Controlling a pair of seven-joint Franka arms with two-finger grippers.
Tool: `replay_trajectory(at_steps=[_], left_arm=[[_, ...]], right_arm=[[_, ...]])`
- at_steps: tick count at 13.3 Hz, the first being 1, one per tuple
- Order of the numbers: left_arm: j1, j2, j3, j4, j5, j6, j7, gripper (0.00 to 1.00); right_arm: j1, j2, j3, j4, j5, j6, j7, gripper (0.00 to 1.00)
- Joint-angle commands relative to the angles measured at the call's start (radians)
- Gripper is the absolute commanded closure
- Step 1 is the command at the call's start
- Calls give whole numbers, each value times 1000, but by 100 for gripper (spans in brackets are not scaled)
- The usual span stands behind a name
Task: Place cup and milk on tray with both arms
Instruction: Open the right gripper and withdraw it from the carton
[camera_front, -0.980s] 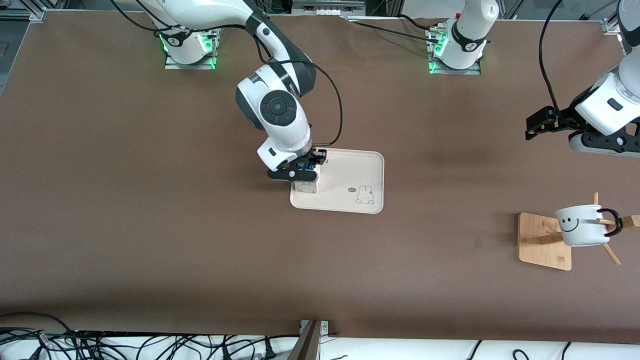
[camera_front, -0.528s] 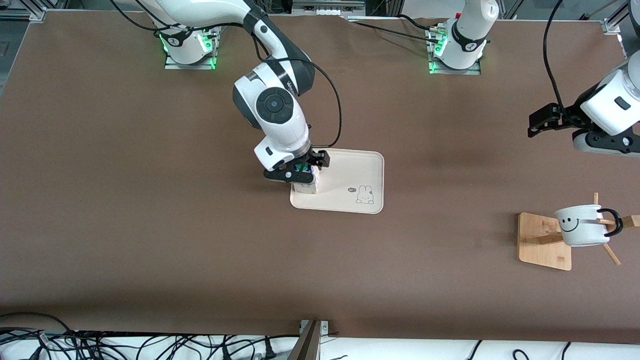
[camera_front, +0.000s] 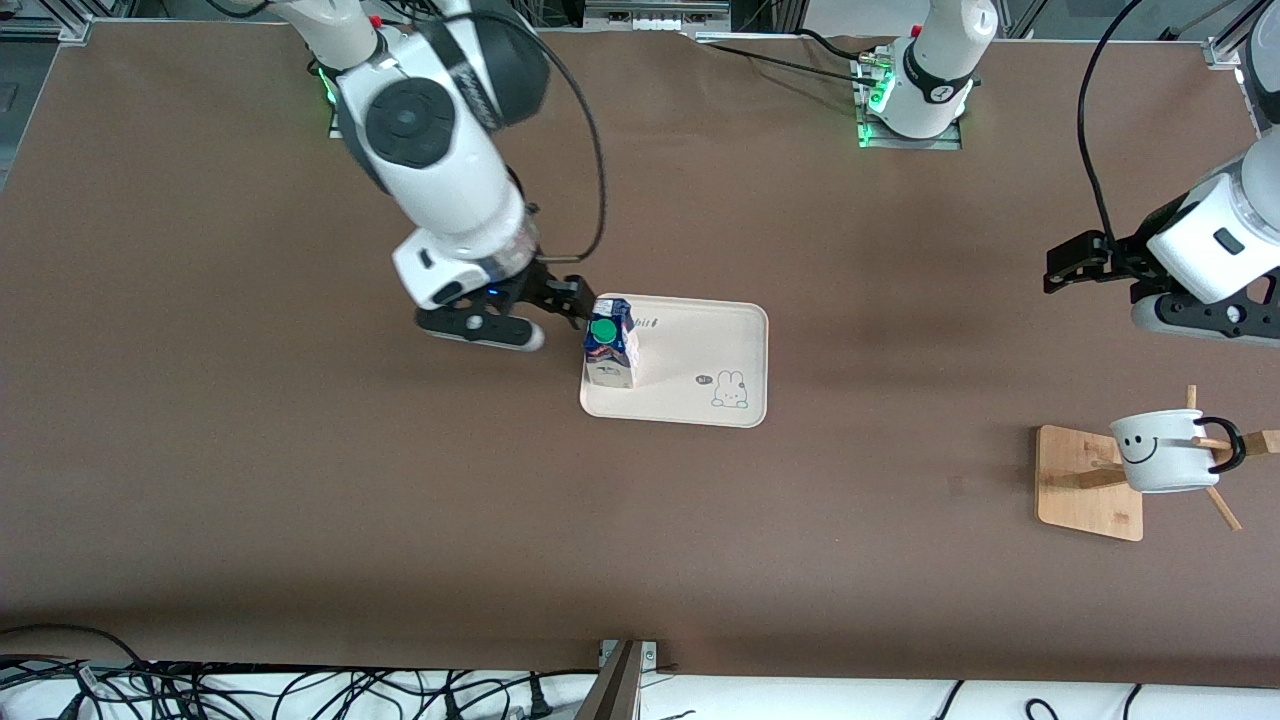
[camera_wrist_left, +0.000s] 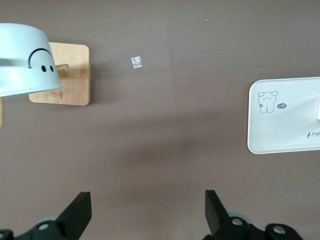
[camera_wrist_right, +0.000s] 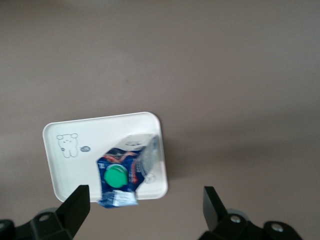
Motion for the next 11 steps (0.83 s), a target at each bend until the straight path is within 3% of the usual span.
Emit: replay_trajectory(at_steps=[1, 2, 7, 9, 11], left_arm=[[-2, 30, 3, 60, -18, -28, -30, 0], [-2, 32, 3, 60, -26, -28, -32, 0], [1, 46, 3, 60, -11, -22, -33, 0], [3, 46, 3, 35, 17, 64, -69, 0], [16, 43, 3, -11, 15, 147, -98, 0]], right_arm=[[-69, -93, 7, -21, 7, -133, -110, 0], [-93, -115, 7, -21, 24, -172, -170, 0], [-114, -254, -126, -76, 38, -315, -455, 0], [-192, -341, -140, -181, 38, -304, -609, 0], [-270, -382, -142, -221, 37, -307, -759, 0]])
